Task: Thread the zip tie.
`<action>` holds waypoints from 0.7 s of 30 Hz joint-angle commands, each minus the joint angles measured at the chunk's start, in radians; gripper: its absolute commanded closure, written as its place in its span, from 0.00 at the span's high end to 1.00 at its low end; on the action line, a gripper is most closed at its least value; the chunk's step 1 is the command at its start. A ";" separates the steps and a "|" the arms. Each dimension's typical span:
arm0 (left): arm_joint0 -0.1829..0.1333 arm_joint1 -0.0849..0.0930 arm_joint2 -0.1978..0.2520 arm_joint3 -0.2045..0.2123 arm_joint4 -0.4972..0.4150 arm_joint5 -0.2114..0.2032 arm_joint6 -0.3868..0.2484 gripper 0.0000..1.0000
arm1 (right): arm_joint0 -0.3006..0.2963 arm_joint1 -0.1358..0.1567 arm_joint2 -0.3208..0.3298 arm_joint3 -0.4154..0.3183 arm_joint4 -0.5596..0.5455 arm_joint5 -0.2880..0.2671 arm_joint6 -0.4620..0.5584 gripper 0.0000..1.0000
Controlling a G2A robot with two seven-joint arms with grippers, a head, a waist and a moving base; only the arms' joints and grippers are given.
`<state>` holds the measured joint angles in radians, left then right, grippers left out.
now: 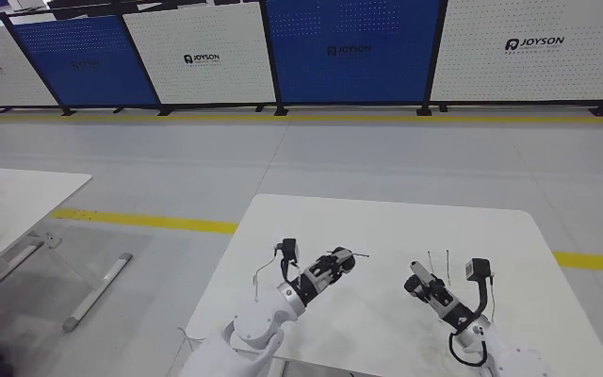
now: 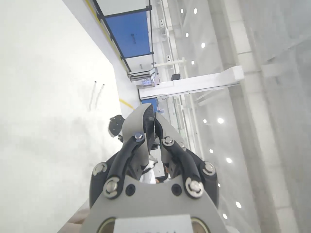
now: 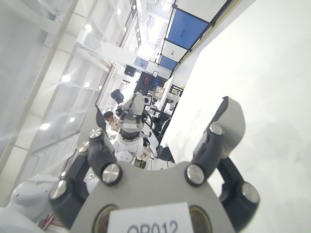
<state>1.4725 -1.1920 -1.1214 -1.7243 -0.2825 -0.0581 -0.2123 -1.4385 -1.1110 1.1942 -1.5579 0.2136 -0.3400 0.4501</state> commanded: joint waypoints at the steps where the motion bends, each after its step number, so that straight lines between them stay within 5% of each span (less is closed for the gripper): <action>1: -0.004 0.000 0.013 0.015 0.069 0.020 0.025 0.00 | 0.000 0.000 0.000 0.000 0.000 0.000 0.000 1.00; 5: -0.004 0.001 0.029 0.037 0.113 0.064 0.018 0.00 | 0.000 0.000 0.000 0.000 0.000 0.000 0.000 1.00; 15: 0.000 -0.001 0.029 0.034 0.086 0.063 0.014 0.00 | 0.000 0.000 0.000 0.000 0.000 0.000 0.000 1.00; 21: 0.013 -0.003 0.001 0.002 -0.005 -0.027 0.019 0.00 | 0.000 0.000 0.000 0.000 0.000 0.000 0.000 1.00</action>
<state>1.4808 -1.1954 -1.1103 -1.7133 -0.2570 -0.0632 -0.1855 -1.4385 -1.1110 1.1942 -1.5579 0.2136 -0.3400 0.4501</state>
